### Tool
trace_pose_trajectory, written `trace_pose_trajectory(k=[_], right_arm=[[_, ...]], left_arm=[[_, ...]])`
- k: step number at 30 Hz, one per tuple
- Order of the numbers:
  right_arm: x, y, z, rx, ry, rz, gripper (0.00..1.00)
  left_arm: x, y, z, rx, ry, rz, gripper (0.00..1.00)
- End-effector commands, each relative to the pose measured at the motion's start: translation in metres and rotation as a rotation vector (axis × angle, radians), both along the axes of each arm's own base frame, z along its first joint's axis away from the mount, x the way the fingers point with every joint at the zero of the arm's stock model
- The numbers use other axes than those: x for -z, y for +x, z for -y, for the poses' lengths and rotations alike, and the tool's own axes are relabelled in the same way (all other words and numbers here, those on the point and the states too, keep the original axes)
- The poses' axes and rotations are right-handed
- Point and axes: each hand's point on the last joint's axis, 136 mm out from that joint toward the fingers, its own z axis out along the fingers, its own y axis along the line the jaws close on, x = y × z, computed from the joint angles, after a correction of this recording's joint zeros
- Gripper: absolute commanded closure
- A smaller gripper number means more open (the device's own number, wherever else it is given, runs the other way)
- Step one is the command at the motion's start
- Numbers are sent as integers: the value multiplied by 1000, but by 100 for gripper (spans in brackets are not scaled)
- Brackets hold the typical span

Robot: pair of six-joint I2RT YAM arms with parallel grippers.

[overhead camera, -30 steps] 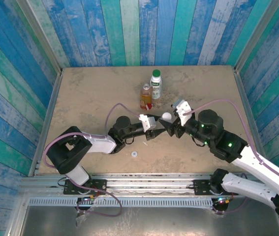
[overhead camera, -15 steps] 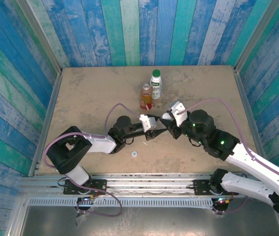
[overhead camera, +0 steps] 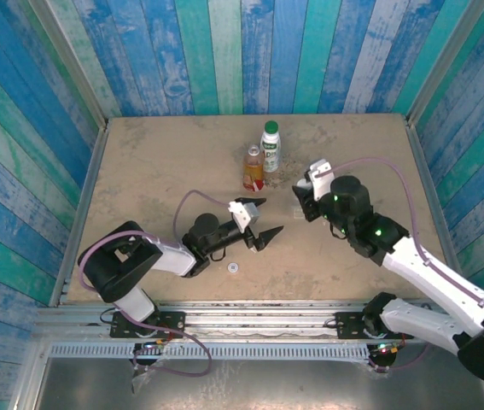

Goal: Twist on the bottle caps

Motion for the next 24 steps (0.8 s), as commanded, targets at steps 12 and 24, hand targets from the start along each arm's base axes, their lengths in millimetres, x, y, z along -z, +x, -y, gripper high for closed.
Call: trace_pose_trajectory(k=[12, 24], right_arm=[[15, 163, 26, 139, 34, 55, 67], [66, 240, 28, 159, -10, 4, 65]], left_arm=[[25, 25, -30, -201, 31, -97, 0], [28, 45, -43, -262, 42, -165, 3]])
